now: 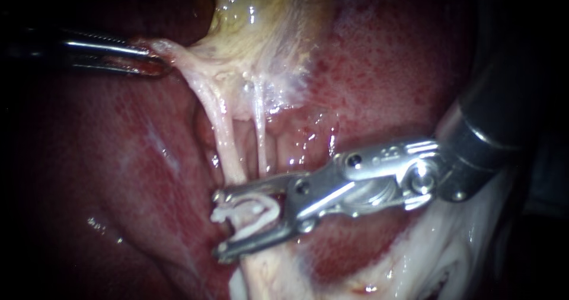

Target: Clipping second clip left tube

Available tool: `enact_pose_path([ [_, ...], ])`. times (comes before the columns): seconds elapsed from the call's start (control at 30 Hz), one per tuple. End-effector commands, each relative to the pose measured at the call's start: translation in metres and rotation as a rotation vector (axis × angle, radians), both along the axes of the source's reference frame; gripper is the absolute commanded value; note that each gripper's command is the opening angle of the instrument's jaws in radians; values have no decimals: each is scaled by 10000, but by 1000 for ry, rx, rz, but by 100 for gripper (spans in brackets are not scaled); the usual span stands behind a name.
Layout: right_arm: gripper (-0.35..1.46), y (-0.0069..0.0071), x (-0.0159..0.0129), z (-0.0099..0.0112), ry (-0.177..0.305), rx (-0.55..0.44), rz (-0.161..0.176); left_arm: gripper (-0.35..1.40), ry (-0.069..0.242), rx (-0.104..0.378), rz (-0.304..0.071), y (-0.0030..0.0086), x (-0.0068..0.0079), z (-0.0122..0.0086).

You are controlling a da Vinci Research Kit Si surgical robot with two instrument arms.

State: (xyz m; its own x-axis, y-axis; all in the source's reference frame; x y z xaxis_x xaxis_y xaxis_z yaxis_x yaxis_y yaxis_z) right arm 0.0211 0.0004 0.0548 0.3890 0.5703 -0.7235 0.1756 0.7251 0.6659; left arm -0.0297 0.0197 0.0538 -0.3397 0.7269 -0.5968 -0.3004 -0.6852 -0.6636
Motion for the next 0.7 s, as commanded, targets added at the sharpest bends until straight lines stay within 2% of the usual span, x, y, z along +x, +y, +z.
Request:
enact_pose_path([
  [0.03, 50, 1, -5, 2, -13, 31, 9, -35, 0, 0, 0, 0, 0, 0],
  [0.27, 50, 13, -28, 24, -55, 103, 46, -35, -1, 0, 1, 0, 1, 0],
  [0.37, 50, 17, -31, 33, -87, 122, 50, -35, -1, 0, 1, 0, 1, 0],
  [0.53, 50, 13, -24, 44, -108, 133, 52, -35, -1, 0, 1, 0, 1, 0],
  [0.7, 50, 5, -4, 54, -124, 139, 66, -35, 0, 0, 0, 0, 1, 0],
])
